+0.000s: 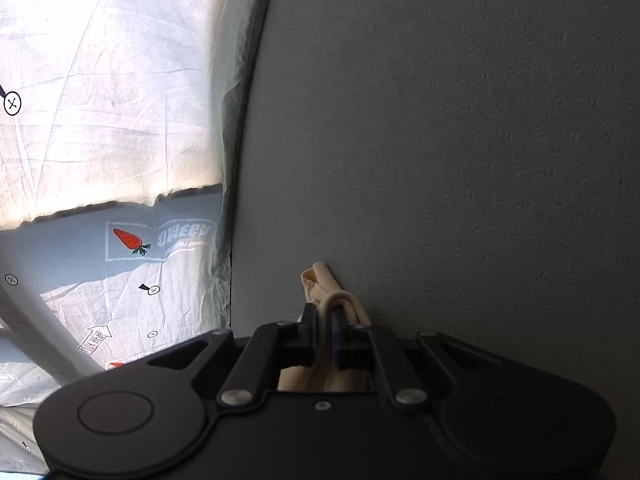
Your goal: Fold clothes
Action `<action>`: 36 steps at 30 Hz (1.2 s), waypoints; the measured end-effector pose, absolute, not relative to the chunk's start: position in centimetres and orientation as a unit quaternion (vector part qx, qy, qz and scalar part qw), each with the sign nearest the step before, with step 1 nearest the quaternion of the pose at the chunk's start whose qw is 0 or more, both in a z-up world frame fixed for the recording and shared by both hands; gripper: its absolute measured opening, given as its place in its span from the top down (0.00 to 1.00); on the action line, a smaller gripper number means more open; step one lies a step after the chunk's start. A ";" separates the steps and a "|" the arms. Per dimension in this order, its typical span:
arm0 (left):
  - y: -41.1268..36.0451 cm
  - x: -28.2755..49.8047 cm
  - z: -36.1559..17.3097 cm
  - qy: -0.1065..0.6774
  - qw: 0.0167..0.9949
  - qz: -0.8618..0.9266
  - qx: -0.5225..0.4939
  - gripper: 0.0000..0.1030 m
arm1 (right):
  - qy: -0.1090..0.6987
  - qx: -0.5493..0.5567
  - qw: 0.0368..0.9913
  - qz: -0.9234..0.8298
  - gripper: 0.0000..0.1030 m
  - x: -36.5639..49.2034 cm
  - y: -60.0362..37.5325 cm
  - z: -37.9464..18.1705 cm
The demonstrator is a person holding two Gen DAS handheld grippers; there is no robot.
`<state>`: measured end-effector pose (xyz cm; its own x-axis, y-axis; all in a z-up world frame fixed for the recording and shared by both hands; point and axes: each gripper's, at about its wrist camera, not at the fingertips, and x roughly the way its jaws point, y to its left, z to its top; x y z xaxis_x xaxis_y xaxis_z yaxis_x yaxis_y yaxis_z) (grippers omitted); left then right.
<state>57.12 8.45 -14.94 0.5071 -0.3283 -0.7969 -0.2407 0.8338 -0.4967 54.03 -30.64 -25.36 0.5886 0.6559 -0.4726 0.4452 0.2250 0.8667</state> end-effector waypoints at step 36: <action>7.5 57.0 -13.9 0.498 0.830 -0.028 -0.250 0.79 | 0.457 0.047 0.876 0.145 0.73 52.1 -18.2 -16.2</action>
